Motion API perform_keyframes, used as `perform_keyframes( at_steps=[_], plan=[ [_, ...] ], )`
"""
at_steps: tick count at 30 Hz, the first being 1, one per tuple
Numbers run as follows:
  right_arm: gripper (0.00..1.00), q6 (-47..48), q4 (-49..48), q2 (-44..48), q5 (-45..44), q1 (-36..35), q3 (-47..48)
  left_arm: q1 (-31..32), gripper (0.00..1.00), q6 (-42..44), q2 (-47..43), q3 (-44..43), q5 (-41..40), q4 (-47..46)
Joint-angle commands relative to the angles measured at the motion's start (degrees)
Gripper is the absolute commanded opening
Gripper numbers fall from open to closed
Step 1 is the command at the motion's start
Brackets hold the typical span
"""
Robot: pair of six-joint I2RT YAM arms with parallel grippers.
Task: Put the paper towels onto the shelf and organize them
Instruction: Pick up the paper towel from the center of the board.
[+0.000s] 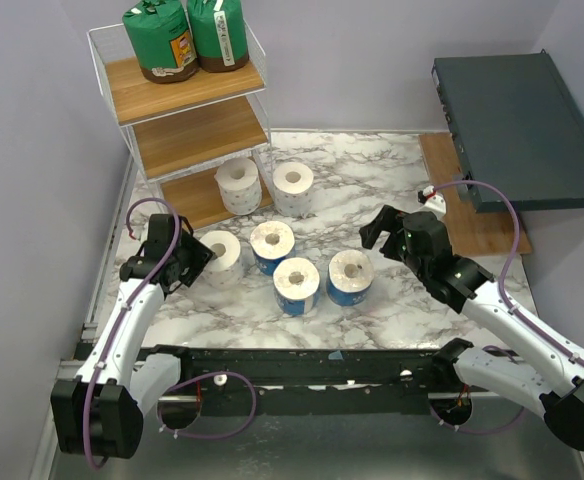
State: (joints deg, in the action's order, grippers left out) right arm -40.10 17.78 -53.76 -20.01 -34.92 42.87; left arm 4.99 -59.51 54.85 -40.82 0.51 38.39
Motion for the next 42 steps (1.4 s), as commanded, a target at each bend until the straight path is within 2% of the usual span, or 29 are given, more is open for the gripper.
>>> perform_keyframes(
  at_steps=[1, 6, 13, 30, 42],
  plan=[
    [0.93, -0.09, 1.42, 0.78, 0.32, -0.05, -0.49, -0.07, 0.6, 0.7, 0.92, -0.92, -2.49, 1.13],
    [0.93, -0.25, 1.47, 0.79, 0.41, -0.01, -0.59, 0.74, 0.71, 0.54, -1.44, -2.36, -4.39, 2.59],
    [0.93, -0.33, 1.51, 0.94, 0.48, 0.01, -0.68, 1.2, 0.74, 0.05, -2.84, -5.66, -5.82, 4.89],
    [0.93, -0.16, 2.17, 1.76, -0.2, -0.04, -1.12, 6.56, 0.73, -0.44, 2.98, -8.36, -12.04, 6.46],
    [0.93, 0.24, 2.35, 1.96, -0.73, -0.07, -1.47, 8.19, 0.68, -0.08, 7.08, -9.37, -14.58, 7.89]
  ],
)
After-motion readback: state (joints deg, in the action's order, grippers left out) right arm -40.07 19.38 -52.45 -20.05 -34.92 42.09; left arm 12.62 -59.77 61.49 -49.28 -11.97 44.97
